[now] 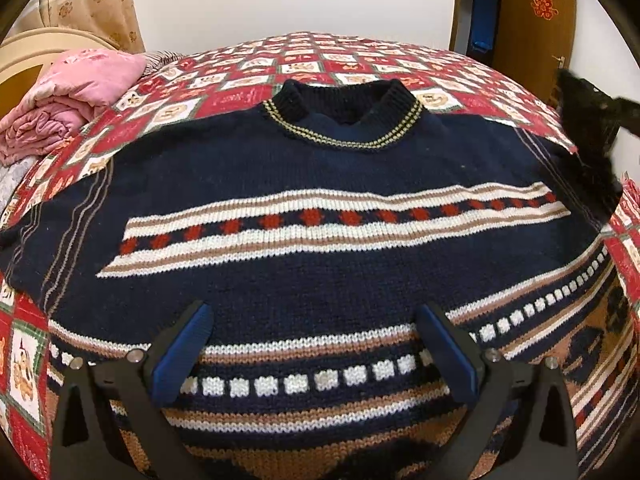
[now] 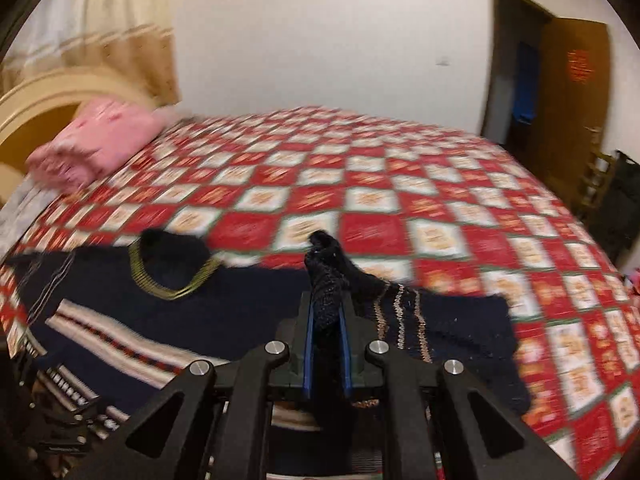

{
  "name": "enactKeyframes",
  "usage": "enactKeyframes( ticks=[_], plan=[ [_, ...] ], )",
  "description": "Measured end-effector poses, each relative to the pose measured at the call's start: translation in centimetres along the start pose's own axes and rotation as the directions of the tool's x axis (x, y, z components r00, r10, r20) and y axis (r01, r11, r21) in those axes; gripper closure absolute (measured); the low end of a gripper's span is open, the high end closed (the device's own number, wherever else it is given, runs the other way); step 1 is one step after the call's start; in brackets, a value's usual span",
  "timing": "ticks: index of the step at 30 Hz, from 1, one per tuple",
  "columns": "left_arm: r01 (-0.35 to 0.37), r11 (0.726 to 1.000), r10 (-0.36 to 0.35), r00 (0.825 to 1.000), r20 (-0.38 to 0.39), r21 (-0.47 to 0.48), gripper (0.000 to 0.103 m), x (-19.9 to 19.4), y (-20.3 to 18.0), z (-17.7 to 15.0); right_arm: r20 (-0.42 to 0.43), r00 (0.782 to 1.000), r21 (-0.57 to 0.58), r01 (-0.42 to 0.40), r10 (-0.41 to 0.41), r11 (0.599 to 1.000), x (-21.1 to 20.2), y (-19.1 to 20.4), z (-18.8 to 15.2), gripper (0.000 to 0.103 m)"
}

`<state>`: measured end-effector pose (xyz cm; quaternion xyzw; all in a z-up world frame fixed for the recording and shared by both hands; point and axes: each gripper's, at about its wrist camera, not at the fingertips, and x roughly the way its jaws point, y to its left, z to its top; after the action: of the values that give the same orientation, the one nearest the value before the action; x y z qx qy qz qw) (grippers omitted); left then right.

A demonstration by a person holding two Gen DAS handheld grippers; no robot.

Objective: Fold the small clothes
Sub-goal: 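Carry the sleeve cuff with the right tool across the sweater body toward the collar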

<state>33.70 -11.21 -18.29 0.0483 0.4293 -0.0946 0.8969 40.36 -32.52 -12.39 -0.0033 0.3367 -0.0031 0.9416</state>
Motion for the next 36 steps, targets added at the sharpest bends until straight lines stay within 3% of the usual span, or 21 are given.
enactKeyframes(
  ticks=[5, 6, 7, 8, 9, 13, 18, 20, 22, 26, 31, 33, 35, 36],
  plan=[
    [0.02, 1.0, -0.02, 1.0, -0.01, -0.007, 0.0, 0.1, 0.2, 0.0, -0.111, 0.981, -0.034, -0.163, 0.158, 0.986, 3.7, 4.1, -2.6, 0.088],
    [0.024, 1.0, -0.024, 1.0, -0.018, -0.007, 0.0, 0.2, 0.2, 0.1, -0.13, 0.975, -0.032, -0.186, 0.18, 0.982, 3.9, 4.4, -3.2, 0.076],
    [0.03, 1.0, -0.03, 0.999, -0.022, -0.005, 0.0, 0.2, 0.2, 0.1, -0.139, 0.967, -0.019, -0.217, 0.212, 0.976, 3.8, 4.1, -3.7, 0.049],
    [0.037, 0.999, -0.037, 0.999, -0.024, -0.003, 0.0, 0.2, 0.2, 0.1, -0.126, 0.965, 0.003, -0.234, 0.232, 0.972, 3.1, 3.2, -4.0, 0.036],
    [0.045, 0.999, -0.045, 0.999, -0.023, -0.003, 0.0, 0.1, 0.3, 0.2, -0.099, 0.964, 0.029, -0.244, 0.245, 0.969, 2.2, 2.3, -4.3, 0.03],
    [0.097, 0.995, -0.097, 0.995, -0.003, -0.034, 0.005, -0.8, 0.4, 0.8, 0.006, 0.968, 0.137, -0.248, 0.249, 0.959, -1.4, -3.6, -5.2, 0.029],
    [0.164, 0.986, -0.163, 0.986, 0.025, -0.014, 0.005, -1.5, -2.6, 3.1, 0.077, 0.993, 0.267, -0.102, 0.084, 0.958, -3.6, -11.7, -7.5, 0.029],
    [0.183, 0.983, -0.183, 0.983, 0.012, 0.016, 0.015, -0.7, -4.7, 4.5, 0.07, 0.996, 0.347, -0.072, 0.051, 0.935, -3.6, -14.4, -8.9, 0.029],
    [0.195, 0.98, -0.195, 0.981, 0.001, 0.038, 0.024, 0.6, -6.8, 6.0, 0.072, 0.997, 0.399, -0.062, 0.036, 0.915, -3.6, -15.7, -9.6, 0.029],
    [0.234, 0.972, -0.234, 0.971, -0.058, 0.009, 0.025, 4.2, -9.6, 8.7, 0.106, 0.994, 0.426, -0.059, 0.015, 0.903, -3.7, -16.4, -10.2, 0.029],
    [0.209, 0.978, -0.208, 0.974, -0.094, -0.003, 0.029, 6.8, -11.9, 9.4, 0.098, 0.994, 0.451, -0.083, 0.043, 0.889, -3.4, -16.6, -10.5, 0.029],
    [0.229, 0.973, -0.227, 0.969, -0.095, 0.007, 0.043, 6.8, -12.5, 9.6, 0.091, 0.995, 0.46, -0.086, 0.049, 0.884, -3.2, -16.9, -10.7, 0.029],
    [0.251, 0.968, -0.248, 0.964, -0.1, 0.015, 0.087, 6.5, -12.9, 9.9, 0.088, 0.995, 0.466, -0.085, 0.049, 0.881, -2.9, -17.2, -10.8, 0.029],
    [0.275, 0.962, -0.273, 0.956, -0.109, 0.004, 0.093, 6.2, -12.8, 10.1, 0.085, 0.995, 0.471, -0.085, 0.05, 0.878, -2.8, -17.3, -10.8, 0.029]
  ],
)
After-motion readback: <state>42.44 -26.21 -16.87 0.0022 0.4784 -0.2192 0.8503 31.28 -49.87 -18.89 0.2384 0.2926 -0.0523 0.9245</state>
